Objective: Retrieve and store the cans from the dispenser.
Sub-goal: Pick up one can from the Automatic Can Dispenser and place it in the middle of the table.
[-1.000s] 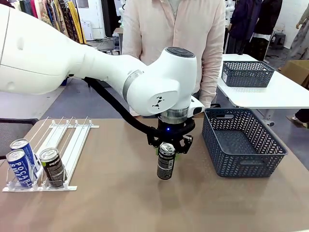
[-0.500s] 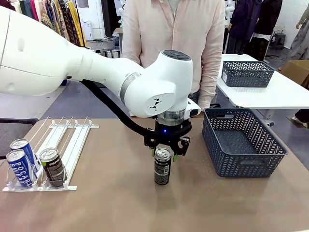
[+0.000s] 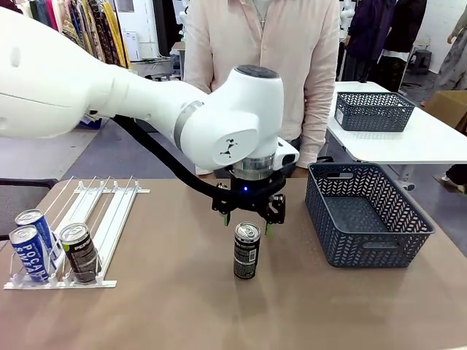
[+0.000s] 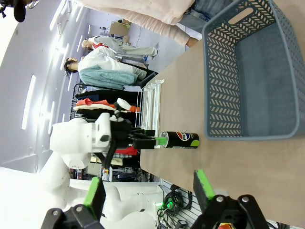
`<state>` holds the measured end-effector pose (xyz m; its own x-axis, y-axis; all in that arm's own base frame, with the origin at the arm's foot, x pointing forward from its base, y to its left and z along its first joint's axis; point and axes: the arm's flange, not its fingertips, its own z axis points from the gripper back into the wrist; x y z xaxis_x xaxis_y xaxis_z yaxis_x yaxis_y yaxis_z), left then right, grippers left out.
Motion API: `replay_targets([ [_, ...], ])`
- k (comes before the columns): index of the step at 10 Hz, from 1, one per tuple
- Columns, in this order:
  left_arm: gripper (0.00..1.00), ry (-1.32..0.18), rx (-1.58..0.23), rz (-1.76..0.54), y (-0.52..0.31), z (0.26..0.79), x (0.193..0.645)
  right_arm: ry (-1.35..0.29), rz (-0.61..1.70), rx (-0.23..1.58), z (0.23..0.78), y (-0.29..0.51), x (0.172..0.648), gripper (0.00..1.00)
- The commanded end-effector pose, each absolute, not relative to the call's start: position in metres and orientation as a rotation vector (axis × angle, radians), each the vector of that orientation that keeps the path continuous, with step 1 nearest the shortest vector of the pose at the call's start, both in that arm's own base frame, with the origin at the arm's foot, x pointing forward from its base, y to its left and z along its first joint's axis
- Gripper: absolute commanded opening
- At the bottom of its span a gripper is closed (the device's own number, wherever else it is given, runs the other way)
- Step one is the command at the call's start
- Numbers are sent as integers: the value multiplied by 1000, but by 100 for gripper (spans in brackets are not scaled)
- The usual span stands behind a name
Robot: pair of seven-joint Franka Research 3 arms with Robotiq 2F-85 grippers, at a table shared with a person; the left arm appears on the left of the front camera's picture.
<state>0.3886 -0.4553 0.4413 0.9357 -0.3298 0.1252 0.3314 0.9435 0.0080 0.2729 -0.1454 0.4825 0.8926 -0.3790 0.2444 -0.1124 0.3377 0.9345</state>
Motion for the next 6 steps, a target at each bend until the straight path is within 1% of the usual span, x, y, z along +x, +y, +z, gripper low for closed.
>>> replay_targets([
  [1, 100, -165, -76, -306, -408, 481, 381, -498, -163, 1243, 484, -145, 277, 100],
  [2, 100, -144, -139, -265, -370, 514, 383, -498, -163, 1243, 484, -145, 277, 100],
  [3, 100, -118, -252, -272, -320, 542, 383, -498, -163, 1243, 484, -145, 277, 100],
  [4, 100, -65, -317, -248, -255, 560, 386, -498, -163, 1243, 484, -145, 277, 100],
  [5, 100, -24, -427, -203, -183, 566, 391, -498, -163, 1243, 484, -145, 277, 100],
  [6, 100, 7, -568, -95, -95, 563, 394, -498, -163, 1243, 484, -145, 277, 100],
])
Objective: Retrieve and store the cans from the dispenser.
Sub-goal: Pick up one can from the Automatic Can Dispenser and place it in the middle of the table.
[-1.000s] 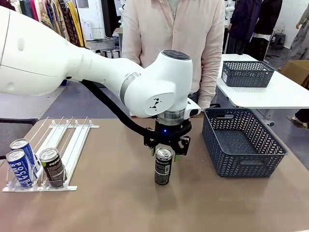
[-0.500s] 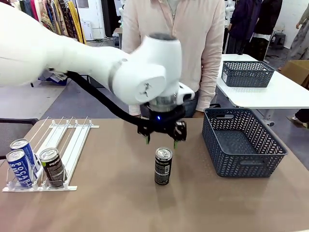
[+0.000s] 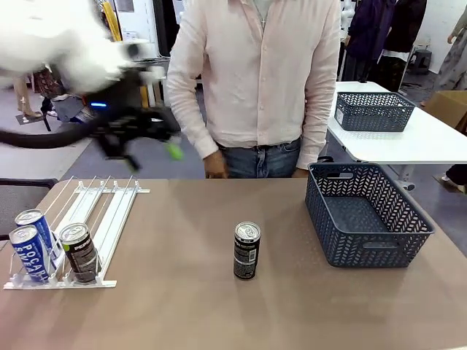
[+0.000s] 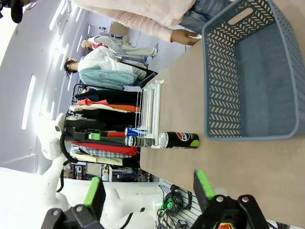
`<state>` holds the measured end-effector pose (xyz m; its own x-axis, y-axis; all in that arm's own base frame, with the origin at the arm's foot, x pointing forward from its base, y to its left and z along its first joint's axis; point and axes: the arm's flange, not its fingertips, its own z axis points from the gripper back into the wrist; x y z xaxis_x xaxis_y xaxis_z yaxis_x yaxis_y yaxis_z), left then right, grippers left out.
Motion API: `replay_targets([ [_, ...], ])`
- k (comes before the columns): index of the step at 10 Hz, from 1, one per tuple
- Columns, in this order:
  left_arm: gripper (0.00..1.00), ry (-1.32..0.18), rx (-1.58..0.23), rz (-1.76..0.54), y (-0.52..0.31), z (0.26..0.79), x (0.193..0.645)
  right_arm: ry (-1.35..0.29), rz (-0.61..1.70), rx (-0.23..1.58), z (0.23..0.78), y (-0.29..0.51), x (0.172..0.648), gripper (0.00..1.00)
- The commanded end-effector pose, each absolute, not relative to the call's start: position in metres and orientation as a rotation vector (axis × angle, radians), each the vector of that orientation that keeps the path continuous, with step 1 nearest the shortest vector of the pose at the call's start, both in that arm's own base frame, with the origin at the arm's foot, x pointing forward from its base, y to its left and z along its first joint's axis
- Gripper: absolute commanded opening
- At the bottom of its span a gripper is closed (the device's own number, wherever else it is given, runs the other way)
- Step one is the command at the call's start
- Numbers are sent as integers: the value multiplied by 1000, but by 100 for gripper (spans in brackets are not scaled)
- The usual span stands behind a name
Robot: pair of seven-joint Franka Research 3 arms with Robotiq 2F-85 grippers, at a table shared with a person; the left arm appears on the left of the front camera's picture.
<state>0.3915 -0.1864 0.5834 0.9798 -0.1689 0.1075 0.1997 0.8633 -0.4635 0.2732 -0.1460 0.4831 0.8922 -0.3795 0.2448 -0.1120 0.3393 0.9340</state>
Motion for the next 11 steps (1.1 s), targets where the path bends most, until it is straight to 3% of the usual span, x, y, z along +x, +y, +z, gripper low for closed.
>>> replay_targets([
  [1, 100, -25, -705, 27, -23, 553, 389, -498, -163, 1243, 484, -145, 277, 100],
  [4, 100, -129, -1334, 384, 134, 518, 346, -498, -163, 1243, 484, -145, 277, 100],
  [6, 100, -244, -1539, 430, 164, 489, 312, -498, -163, 1243, 484, -145, 277, 100],
  [7, 100, -75, -1169, 306, 157, 511, 319, -498, -163, 1243, 484, -145, 277, 100],
  [11, 100, -75, -1169, 306, 157, 511, 319, -498, -163, 1243, 484, -145, 277, 100],
])
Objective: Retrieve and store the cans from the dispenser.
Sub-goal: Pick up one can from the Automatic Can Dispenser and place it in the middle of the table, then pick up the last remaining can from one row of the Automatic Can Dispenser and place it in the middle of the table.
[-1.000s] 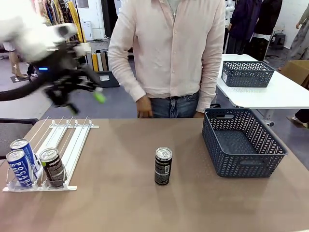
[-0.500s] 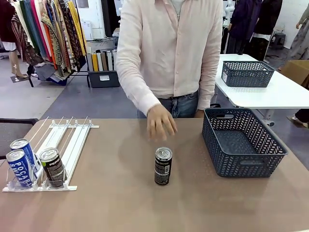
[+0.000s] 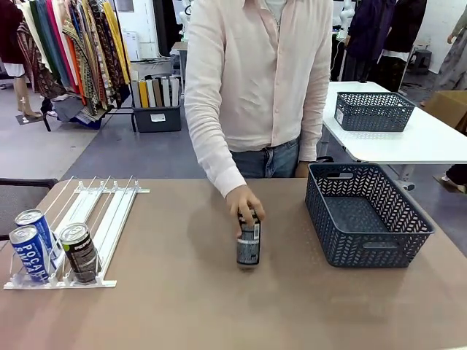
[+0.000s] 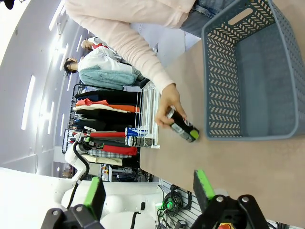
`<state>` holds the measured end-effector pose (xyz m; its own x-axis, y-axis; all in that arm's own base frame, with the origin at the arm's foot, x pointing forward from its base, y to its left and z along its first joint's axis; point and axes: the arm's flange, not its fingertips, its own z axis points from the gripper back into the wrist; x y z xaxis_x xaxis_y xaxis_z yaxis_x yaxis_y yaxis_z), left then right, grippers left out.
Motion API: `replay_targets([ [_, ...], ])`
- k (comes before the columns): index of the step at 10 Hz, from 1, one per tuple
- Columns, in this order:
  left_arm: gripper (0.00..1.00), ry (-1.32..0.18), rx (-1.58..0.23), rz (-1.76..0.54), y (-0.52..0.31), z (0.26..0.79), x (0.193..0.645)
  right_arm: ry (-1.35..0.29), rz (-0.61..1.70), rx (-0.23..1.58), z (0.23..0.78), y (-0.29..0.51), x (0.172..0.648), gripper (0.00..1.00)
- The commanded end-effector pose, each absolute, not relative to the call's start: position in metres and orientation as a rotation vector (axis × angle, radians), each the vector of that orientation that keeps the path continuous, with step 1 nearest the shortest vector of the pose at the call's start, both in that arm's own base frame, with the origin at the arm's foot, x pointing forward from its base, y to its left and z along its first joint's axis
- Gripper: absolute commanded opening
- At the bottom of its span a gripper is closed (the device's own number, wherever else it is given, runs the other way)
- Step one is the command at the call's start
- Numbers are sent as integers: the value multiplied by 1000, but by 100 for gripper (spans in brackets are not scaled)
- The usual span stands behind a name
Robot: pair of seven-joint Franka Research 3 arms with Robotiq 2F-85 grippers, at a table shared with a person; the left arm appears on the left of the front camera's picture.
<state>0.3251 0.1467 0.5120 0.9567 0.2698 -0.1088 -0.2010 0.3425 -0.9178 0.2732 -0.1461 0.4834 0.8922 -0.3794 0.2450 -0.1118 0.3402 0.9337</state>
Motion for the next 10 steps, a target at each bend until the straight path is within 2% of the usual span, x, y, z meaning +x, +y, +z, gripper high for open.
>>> replay_targets([
  [1, 100, -75, -1169, 306, 157, 511, 319, -498, -163, 1243, 484, -145, 277, 100],
  [9, 100, -74, -1173, 324, 154, 512, 321, -498, -163, 1243, 484, -145, 277, 100],
  [10, 100, -60, -988, 330, 113, 528, 339, -498, -163, 1243, 484, -145, 277, 100],
])
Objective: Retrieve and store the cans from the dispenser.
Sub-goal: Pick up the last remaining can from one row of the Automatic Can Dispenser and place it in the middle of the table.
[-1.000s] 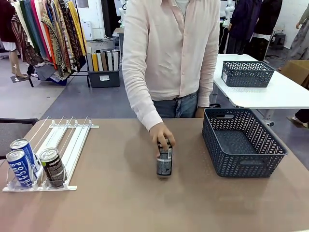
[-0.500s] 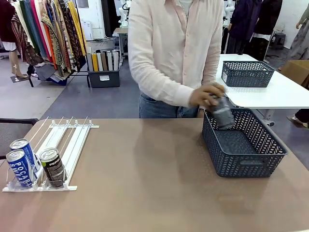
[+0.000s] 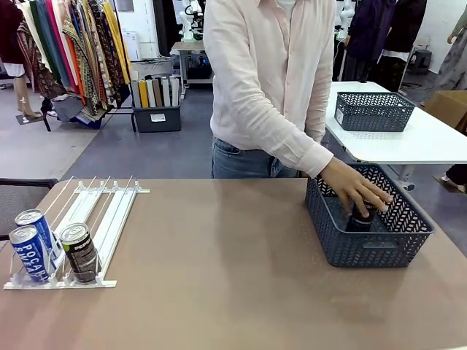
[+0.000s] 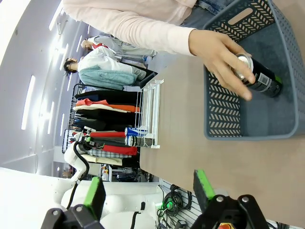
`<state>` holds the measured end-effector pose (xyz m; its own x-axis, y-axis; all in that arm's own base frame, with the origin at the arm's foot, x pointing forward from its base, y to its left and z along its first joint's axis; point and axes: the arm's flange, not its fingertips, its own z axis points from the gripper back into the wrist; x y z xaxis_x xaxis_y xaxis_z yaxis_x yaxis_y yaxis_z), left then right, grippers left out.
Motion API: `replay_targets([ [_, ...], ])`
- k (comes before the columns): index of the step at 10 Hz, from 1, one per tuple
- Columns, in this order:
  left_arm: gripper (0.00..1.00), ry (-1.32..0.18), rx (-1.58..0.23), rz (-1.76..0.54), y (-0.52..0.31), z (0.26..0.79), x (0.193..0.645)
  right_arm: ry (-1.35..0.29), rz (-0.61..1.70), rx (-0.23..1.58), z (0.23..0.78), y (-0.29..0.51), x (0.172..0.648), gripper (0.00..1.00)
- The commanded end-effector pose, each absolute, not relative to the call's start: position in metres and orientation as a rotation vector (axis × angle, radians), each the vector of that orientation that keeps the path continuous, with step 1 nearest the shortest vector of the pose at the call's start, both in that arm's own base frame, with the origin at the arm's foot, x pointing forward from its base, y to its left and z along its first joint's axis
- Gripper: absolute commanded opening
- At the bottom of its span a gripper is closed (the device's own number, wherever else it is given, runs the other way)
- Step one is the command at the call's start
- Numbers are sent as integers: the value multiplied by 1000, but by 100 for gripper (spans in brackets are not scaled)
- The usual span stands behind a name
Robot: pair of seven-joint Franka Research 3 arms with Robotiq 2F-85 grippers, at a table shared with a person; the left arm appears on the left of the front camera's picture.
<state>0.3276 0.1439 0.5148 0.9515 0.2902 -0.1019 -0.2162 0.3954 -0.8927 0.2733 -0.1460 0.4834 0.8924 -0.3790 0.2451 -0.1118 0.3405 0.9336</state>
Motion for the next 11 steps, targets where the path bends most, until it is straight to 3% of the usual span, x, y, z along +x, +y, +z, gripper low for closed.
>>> replay_targets([
  [1, 100, -40, -827, 129, 70, 540, 348, -498, -163, 1243, 484, -145, 277, 100],
  [2, 100, 4, -594, -115, 34, 546, 348, -498, -163, 1243, 484, -145, 277, 100],
  [3, 100, -26, -480, -246, 6, 548, 349, -498, -163, 1243, 484, -145, 277, 100],
  [6, 100, -138, -15, -293, -40, 518, 362, -498, -163, 1243, 484, -145, 277, 100],
  [7, 100, -165, 41, -305, -42, 511, 365, -498, -163, 1243, 484, -145, 277, 100],
  [8, 100, -229, -18, -277, -45, 514, 370, -498, -163, 1243, 484, -145, 277, 100],
  [9, 100, -43, -134, -306, -59, 528, 361, -498, -163, 1243, 484, -145, 277, 100],
  [11, 100, -43, -134, -306, -59, 528, 361, -498, -163, 1243, 484, -145, 277, 100],
])
